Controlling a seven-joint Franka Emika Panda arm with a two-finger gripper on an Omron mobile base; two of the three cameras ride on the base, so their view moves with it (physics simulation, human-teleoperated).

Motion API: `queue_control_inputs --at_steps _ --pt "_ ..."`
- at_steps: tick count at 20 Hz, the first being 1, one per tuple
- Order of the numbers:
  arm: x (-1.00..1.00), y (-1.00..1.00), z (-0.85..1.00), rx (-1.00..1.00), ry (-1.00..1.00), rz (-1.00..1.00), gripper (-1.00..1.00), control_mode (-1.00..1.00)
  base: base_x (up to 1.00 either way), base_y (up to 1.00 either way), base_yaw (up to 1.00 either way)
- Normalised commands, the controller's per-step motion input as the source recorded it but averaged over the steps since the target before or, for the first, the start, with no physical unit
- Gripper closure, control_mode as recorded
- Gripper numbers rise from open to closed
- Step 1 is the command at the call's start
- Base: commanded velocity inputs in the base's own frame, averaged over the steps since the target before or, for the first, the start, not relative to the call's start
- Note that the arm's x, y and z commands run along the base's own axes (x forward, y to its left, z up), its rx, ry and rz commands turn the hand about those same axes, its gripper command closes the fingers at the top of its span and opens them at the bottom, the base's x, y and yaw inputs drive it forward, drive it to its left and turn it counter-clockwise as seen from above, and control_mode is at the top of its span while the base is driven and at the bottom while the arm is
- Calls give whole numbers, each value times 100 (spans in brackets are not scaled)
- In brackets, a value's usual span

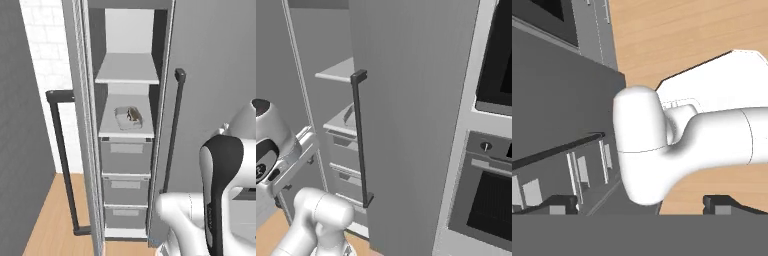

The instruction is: Take the meat container that has the fish and place it on the second highest rack of the freezer. Then take the vegetable container that has the corn and onion and place it on the highest rack of the freezer.

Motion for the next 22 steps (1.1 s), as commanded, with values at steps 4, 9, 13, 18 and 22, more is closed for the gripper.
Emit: queue_control_inputs --at_steps 4,9,13,18,22 --pt "0 0 0 0 0 0 -100 100 -99 -100 -23" --pt "0 0 0 0 0 0 -100 100 -40 -100 -26" --pt "0 0 0 0 0 0 -100 100 -3 -100 -22" --pt "0 0 0 0 0 0 -100 100 0 -100 -17" --pt "0 0 0 0 0 0 -100 100 0 -100 -14"
